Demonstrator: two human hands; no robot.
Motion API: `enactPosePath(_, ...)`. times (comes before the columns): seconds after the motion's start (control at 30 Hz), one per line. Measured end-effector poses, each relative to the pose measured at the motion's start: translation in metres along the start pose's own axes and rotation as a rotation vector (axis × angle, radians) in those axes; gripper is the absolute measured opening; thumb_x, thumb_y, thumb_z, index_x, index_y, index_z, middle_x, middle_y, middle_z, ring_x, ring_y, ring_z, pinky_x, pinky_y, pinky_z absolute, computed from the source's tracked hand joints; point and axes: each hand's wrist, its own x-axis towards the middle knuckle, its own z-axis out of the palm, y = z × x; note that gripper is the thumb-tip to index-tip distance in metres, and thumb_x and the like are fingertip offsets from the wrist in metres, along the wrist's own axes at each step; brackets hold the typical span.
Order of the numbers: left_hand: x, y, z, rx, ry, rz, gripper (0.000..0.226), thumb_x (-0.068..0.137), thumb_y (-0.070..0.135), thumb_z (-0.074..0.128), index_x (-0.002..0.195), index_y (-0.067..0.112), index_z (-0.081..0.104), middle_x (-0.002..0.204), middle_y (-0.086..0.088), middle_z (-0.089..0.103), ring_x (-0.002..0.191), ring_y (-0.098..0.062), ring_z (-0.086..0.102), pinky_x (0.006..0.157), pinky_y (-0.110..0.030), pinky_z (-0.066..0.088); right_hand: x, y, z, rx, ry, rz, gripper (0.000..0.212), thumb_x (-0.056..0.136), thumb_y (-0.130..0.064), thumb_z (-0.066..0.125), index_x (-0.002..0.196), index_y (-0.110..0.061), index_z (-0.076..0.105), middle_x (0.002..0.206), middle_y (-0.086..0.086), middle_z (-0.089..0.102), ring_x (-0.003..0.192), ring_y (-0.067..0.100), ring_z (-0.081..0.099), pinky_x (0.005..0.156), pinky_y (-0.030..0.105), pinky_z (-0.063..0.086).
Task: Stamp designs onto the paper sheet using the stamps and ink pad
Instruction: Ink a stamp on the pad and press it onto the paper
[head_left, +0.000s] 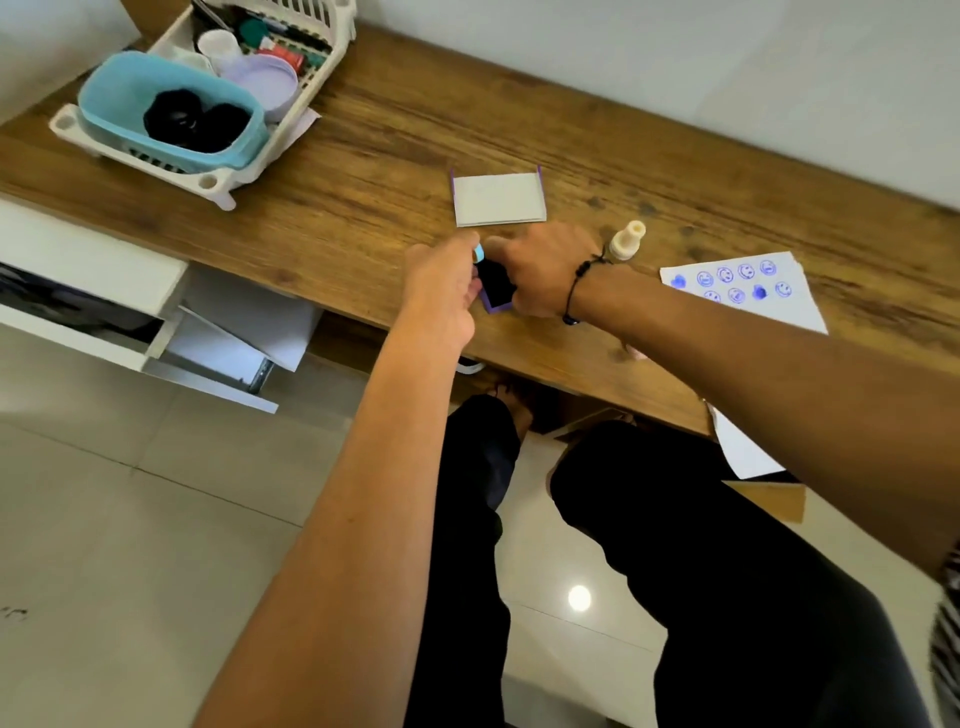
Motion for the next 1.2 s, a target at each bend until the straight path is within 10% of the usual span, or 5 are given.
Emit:
enactPosePath(0.37,-0.020,-0.004,0.018,0.061,-0.006,0.107,0.011,0.092,0.018,0.052,0.088,0.008,0.055,0.071,-0.003,0.050,0.063,-0.009,0.050,0.036,-0.011,0.043,-0.039,0.023,-0.001,0.619,0.335,0.319,0.022,0.086,-0.011,0.050,0.105,-0.009,0.062,0.108,0.013,0.068,0.102,0.030,0.059,0.069,0.026,0.036)
enactPosePath(0.53,-0.053,-0.026,0.065,0.121,-0.255,0.308,0.018,0.094,0.019,0.049,0.077,0.014,0.050,0.082,-0.007,0.060,0.083,-0.019,0.060,0.077,-0.028,0.052,-0.108,0.084,0.000,1.000,0.611,0.611,0.014,0.080,-0.017,0.053,0.089,-0.016,0.064,0.082,0.005,0.062,0.064,0.015,0.057,0.068,0.039,0.048)
enactPosePath(0.7,-0.078,-0.067,0.114,0.397,-0.531,0.316,0.018,0.096,0.023,0.044,0.080,0.017,0.049,0.099,-0.012,0.063,0.093,-0.022,0.062,0.095,-0.040,0.049,-0.153,0.135,0.030,0.882,0.485,0.778,0.018,0.083,-0.015,0.057,0.097,-0.005,0.065,0.079,0.011,0.063,0.057,0.016,0.055,0.061,0.033,0.051)
enactPosePath(0.83,-0.060,-0.075,0.136,0.785,-0.518,0.482,0.022,0.095,0.030,0.039,0.106,0.013,0.049,0.113,-0.009,0.066,0.106,-0.023,0.062,0.094,-0.040,0.047,-0.159,0.146,0.050,0.695,0.407,0.727,0.020,0.084,-0.017,0.058,0.099,-0.006,0.065,0.094,0.020,0.070,0.082,0.037,0.066,0.079,0.049,0.053)
enactPosePath(1.2,-0.020,-0.079,0.153,1.011,-0.555,0.454,0.031,0.077,0.037,0.034,0.092,0.012,0.044,0.104,-0.020,0.068,0.102,-0.030,0.066,0.095,-0.047,0.050,-0.142,0.146,0.062,0.321,0.264,0.537,0.026,0.087,-0.012,0.050,0.108,-0.001,0.060,0.109,0.024,0.066,0.101,0.041,0.056,0.076,0.041,0.043)
